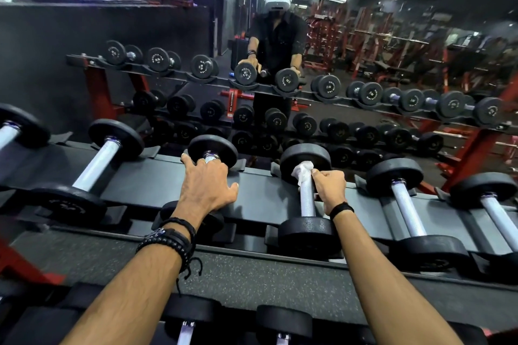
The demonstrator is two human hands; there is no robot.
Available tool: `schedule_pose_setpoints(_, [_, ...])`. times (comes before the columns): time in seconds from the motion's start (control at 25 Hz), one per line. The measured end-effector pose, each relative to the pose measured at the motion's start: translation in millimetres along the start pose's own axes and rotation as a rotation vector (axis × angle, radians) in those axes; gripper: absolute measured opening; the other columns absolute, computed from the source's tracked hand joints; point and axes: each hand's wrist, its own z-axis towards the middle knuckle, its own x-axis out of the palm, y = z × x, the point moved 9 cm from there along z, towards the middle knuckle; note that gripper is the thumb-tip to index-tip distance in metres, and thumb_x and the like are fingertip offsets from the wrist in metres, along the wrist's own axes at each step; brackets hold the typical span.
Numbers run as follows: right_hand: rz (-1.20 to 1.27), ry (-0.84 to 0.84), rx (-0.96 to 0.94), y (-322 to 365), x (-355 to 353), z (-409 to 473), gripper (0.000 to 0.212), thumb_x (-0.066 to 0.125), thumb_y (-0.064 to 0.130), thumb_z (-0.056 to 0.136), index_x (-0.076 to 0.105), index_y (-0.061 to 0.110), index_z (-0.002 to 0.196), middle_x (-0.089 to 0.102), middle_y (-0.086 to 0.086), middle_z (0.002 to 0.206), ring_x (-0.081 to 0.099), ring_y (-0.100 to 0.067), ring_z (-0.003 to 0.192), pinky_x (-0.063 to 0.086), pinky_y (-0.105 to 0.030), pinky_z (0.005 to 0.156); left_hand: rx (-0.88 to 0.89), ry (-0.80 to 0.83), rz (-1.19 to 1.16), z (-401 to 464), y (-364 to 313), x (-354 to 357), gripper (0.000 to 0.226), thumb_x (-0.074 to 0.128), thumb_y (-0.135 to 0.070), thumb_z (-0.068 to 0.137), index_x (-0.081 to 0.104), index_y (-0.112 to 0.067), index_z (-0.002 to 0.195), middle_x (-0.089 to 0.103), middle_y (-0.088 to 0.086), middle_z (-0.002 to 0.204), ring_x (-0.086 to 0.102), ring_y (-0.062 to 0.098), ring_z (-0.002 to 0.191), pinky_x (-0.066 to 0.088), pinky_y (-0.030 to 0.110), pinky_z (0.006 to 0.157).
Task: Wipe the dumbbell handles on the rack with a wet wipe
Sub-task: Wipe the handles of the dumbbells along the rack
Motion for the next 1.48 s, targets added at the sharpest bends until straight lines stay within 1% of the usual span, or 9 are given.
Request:
schedule_pose_setpoints(0.16, [-0.147, -0.160, -0.163, 25, -19, -7, 0.007, 0.066, 0.014, 0.077, 0.062, 0.010, 0.079, 0.062, -0.005, 0.079, 0.053, -0.023, 0.074, 0.044, -0.031, 0.069, -0.003, -0.002, -0.014, -1, 0, -2, 0.040, 0.049, -0.056, 0.081, 0.066, -0.020, 0.086, 0.064, 0.000, 0.089, 0.061, 0.023, 0.087, 0.021, 0.063, 0.108])
schedule_pose_setpoints(0.32, [-0.216, -0.126, -0.294, 37, -13, -11, 0.017, 0.057, 0.004, 0.070, 0.062, 0.019, 0.071, 0.064, -0.005, 0.084, 0.061, -0.028, 0.081, 0.047, -0.032, 0.071, -0.001, 0.000, -0.006, -1, 0, -2, 0.041, 0.049, -0.057, 0.081, 0.067, -0.021, 0.087, 0.065, -0.001, 0.090, 0.061, 0.023, 0.088, 0.022, 0.063, 0.108])
schedule_pose_setpoints(0.48, [-0.376, -0.119, -0.376, 55, -6, -23, 0.013, 0.059, 0.016, 0.072, 0.071, 0.021, 0.076, 0.064, -0.005, 0.093, 0.062, -0.033, 0.086, 0.045, -0.034, 0.074, -0.006, 0.003, -0.012, -1, 0, -3, 0.040, 0.050, -0.057, 0.081, 0.067, -0.021, 0.088, 0.065, -0.002, 0.090, 0.062, 0.023, 0.089, 0.022, 0.062, 0.107])
schedule_pose_setpoints(0.64, [-0.418, -0.084, -0.391, 56, 1, -23, 0.012, 0.064, 0.033, 0.072, 0.067, 0.022, 0.075, 0.070, 0.000, 0.086, 0.064, -0.030, 0.086, 0.046, -0.033, 0.074, -0.012, 0.006, -0.014, -1, 1, -3, 0.040, 0.050, -0.056, 0.081, 0.067, -0.021, 0.088, 0.065, -0.002, 0.089, 0.062, 0.023, 0.089, 0.022, 0.063, 0.108])
schedule_pose_setpoints(0.76, [-0.707, 0.022, -0.651, 72, 25, -35, 0.022, 0.068, 0.040, 0.066, 0.063, 0.019, 0.072, 0.066, 0.002, 0.078, 0.061, -0.026, 0.078, 0.041, -0.030, 0.064, -0.015, 0.010, -0.017, 0, 0, -2, 0.039, 0.050, -0.055, 0.081, 0.066, -0.021, 0.089, 0.065, -0.001, 0.091, 0.061, 0.023, 0.090, 0.021, 0.063, 0.108])
schedule_pose_setpoints(0.92, [-1.157, 0.134, -0.993, 80, 63, -56, 0.012, 0.067, 0.026, 0.072, 0.065, 0.014, 0.073, 0.067, -0.008, 0.079, 0.064, -0.032, 0.077, 0.029, -0.031, 0.056, -0.014, 0.003, -0.014, 0, 1, -2, 0.039, 0.050, -0.055, 0.081, 0.066, -0.021, 0.087, 0.065, -0.001, 0.090, 0.061, 0.024, 0.088, 0.022, 0.062, 0.108])
schedule_pose_setpoints(1.0, [-1.253, 0.111, -1.029, 82, 67, -61, 0.020, 0.076, 0.028, 0.065, 0.065, 0.013, 0.059, 0.066, -0.009, 0.062, 0.064, -0.030, 0.058, 0.026, -0.028, 0.050, -0.018, -0.005, -0.020, -1, 1, -2, 0.039, 0.051, -0.056, 0.080, 0.067, -0.020, 0.087, 0.065, -0.001, 0.088, 0.062, 0.023, 0.087, 0.022, 0.062, 0.107])
schedule_pose_setpoints(1.16, [-1.036, 0.162, -0.965, 79, 67, -49, 0.017, 0.063, 0.024, 0.074, 0.061, 0.012, 0.063, 0.066, -0.014, 0.069, 0.064, -0.037, 0.066, 0.028, -0.030, 0.054, -0.027, -0.001, -0.028, -1, 1, -3, 0.039, 0.052, -0.056, 0.080, 0.068, -0.021, 0.087, 0.064, -0.002, 0.085, 0.062, 0.022, 0.085, 0.021, 0.062, 0.108])
schedule_pose_setpoints(1.48, [-0.412, -0.111, -0.434, 53, 5, -12, 0.023, 0.070, 0.036, 0.075, 0.057, 0.018, 0.071, 0.065, -0.003, 0.076, 0.059, -0.032, 0.075, 0.040, -0.032, 0.061, -0.030, 0.011, -0.027, -1, 1, -5, 0.035, 0.053, -0.053, 0.082, 0.066, -0.021, 0.085, 0.063, -0.003, 0.086, 0.062, 0.022, 0.087, 0.020, 0.063, 0.109])
